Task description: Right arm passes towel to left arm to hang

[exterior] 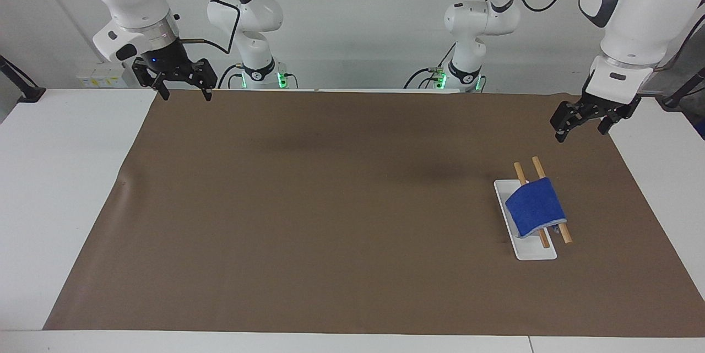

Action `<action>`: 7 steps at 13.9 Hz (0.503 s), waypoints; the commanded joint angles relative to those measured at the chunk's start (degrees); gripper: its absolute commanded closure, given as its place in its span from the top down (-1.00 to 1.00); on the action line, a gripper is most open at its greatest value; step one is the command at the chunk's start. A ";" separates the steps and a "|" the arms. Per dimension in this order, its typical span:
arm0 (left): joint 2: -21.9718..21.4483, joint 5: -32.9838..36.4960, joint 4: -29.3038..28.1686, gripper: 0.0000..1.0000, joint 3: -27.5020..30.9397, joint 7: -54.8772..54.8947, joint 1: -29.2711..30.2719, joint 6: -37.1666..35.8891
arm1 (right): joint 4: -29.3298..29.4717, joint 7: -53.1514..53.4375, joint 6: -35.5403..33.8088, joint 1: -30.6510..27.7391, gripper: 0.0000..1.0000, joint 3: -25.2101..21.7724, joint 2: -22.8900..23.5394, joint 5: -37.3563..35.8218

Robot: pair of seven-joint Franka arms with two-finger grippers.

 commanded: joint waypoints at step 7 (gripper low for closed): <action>-1.87 -3.93 -1.47 1.00 -3.47 4.98 4.30 1.31 | -0.17 0.01 -0.69 -0.56 1.00 0.29 -0.62 0.34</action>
